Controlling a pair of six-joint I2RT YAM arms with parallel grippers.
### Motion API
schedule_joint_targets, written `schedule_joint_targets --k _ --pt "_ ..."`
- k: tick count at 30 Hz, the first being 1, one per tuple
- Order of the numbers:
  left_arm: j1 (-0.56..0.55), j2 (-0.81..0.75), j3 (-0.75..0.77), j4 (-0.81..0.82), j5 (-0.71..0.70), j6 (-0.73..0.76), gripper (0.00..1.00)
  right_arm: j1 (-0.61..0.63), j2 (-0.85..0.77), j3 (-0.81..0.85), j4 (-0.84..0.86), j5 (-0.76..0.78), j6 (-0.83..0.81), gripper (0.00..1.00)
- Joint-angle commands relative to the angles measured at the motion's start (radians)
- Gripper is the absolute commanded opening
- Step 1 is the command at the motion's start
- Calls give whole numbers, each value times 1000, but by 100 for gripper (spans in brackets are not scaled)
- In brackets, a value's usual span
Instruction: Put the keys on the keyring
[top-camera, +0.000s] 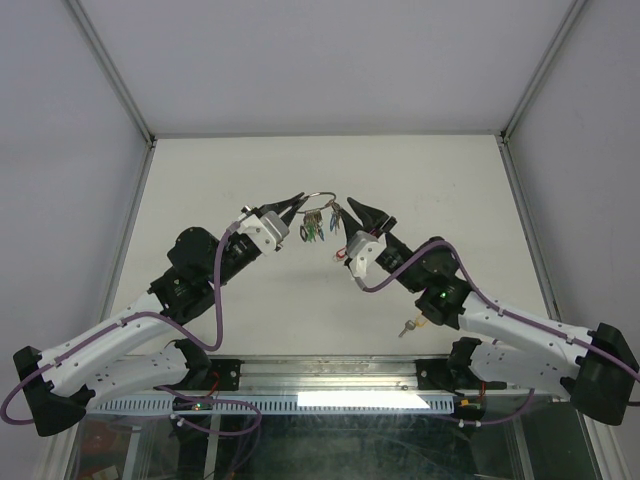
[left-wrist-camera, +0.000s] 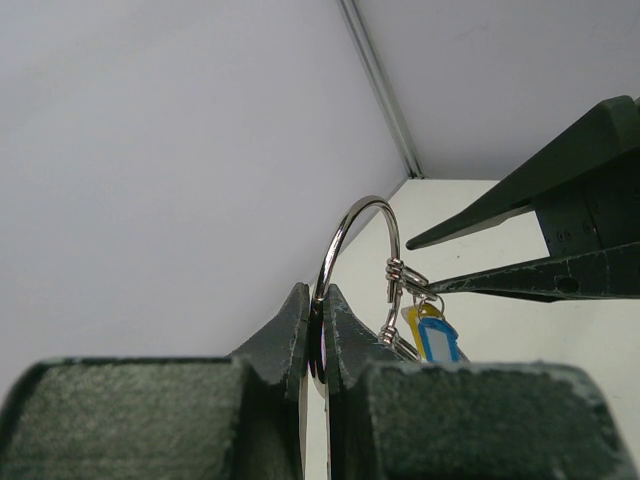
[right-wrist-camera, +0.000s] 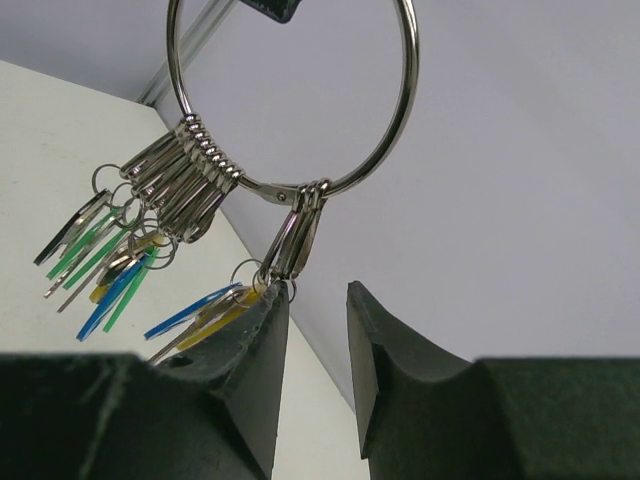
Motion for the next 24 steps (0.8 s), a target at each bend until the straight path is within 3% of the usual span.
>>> schedule_joint_targets --k 1,18,24 --pt "9 -16 64 77 18 5 0 4 18 28 80 -11 2 33" --pt "9 -10 63 77 22 -2 0 4 12 41 120 -25 27 33" --pt "9 -8 64 77 20 -2 0 3 -1 40 119 -27 37 27"
